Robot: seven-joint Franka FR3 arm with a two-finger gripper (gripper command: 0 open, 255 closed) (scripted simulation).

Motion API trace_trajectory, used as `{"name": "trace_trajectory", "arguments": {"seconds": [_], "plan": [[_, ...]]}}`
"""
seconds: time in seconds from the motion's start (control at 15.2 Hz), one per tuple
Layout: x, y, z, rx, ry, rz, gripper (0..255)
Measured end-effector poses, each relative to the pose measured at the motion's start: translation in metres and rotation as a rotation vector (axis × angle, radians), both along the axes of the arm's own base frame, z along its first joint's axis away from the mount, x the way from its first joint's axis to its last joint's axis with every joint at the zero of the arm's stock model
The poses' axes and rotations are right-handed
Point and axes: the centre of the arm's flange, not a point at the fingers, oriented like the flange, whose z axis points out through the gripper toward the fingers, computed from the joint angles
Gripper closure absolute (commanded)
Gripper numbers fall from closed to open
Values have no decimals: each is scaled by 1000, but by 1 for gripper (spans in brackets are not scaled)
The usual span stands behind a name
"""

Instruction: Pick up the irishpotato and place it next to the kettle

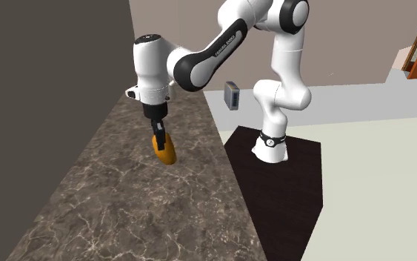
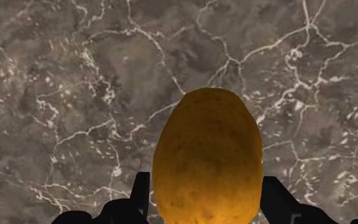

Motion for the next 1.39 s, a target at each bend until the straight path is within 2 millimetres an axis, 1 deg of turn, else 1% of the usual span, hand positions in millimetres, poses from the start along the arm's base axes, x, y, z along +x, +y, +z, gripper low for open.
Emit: {"name": "trace_trajectory", "arguments": {"seconds": [1.39], "plan": [[-1, 1, 111, 0, 0, 0, 255]]}}
